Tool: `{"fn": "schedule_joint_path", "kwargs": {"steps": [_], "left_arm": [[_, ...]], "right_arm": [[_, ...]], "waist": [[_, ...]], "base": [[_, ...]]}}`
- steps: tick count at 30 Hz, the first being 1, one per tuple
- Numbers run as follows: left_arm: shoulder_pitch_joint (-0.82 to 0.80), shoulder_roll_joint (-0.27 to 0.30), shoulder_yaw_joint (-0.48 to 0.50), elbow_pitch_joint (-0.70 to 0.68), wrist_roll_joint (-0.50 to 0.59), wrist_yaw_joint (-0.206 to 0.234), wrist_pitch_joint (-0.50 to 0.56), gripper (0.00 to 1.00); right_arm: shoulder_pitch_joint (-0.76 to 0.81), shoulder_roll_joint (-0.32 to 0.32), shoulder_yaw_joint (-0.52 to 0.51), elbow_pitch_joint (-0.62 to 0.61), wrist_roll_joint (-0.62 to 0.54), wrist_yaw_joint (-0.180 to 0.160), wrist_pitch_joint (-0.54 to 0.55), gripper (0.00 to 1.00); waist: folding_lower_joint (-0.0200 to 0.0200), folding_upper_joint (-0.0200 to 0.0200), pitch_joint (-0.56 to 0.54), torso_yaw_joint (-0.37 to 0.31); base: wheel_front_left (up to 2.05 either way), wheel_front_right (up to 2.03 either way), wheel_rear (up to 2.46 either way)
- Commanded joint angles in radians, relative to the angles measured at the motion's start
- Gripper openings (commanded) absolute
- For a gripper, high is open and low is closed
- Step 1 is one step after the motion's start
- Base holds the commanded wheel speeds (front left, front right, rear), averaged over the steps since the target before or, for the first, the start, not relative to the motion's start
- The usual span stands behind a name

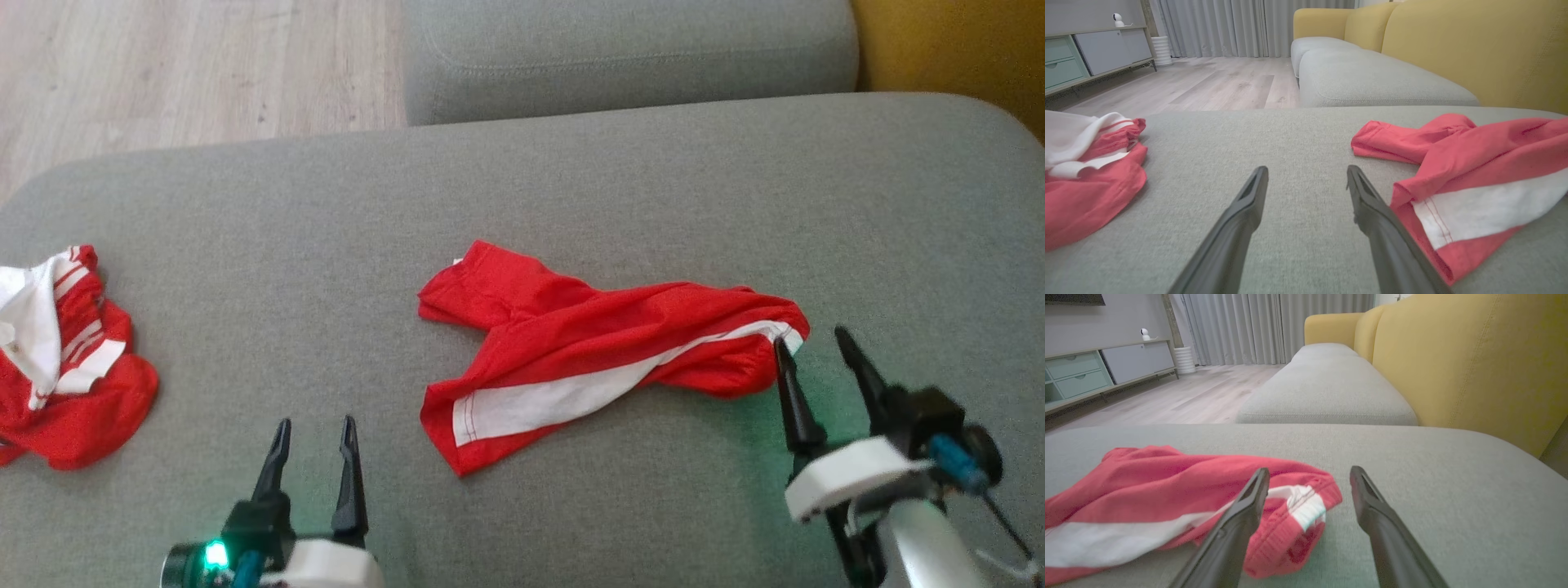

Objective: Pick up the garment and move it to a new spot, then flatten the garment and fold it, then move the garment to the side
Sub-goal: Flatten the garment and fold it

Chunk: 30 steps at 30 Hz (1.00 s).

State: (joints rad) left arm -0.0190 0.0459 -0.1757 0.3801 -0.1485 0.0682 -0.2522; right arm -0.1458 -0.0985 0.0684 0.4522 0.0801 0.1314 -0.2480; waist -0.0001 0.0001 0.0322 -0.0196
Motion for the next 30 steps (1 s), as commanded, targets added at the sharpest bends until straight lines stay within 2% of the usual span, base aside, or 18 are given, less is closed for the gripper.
{"fn": "schedule_joint_path", "kwargs": {"steps": [1, 9, 13, 22, 30], "left_arm": [[-0.001, 0.004, 0.036, -0.034, 0.005, 0.010, -0.010, 1.00], [0.020, 0.004, 0.029, -0.038, -0.006, 0.010, -0.010, 1.00], [0.017, 0.004, 0.025, -0.038, -0.007, 0.004, -0.010, 1.00], [-0.003, 0.004, 0.001, -0.049, -0.012, 0.002, -0.010, 1.00], [-0.027, 0.004, -0.012, -0.044, -0.009, 0.003, -0.010, 1.00]], "right_arm": [[-0.007, 0.013, 0.016, -0.024, -0.011, -0.001, -0.014, 1.00], [0.003, 0.031, 0.018, -0.015, -0.018, -0.001, -0.014, 1.00], [-0.003, 0.036, 0.019, 0.010, 0.016, -0.001, -0.014, 1.00], [-0.038, 0.042, 0.055, 0.068, 0.260, -0.001, -0.014, 1.00], [-0.078, 0.006, 0.126, 0.066, 0.456, -0.001, -0.014, 1.00]], "waist": [[0.0001, -0.0001, -0.011, 0.001], [0.0001, -0.0001, -0.024, -0.002], [0.0001, -0.0001, -0.021, 0.000], [0.0001, -0.0001, 0.032, 0.024], [0.0001, -0.0001, 0.071, 0.038]], "base": [[0.00, 0.00, 0.00], [0.00, 0.00, 0.00], [0.00, 0.00, 0.00], [0.00, 0.00, 0.00], [0.00, 0.00, 0.00]]}}
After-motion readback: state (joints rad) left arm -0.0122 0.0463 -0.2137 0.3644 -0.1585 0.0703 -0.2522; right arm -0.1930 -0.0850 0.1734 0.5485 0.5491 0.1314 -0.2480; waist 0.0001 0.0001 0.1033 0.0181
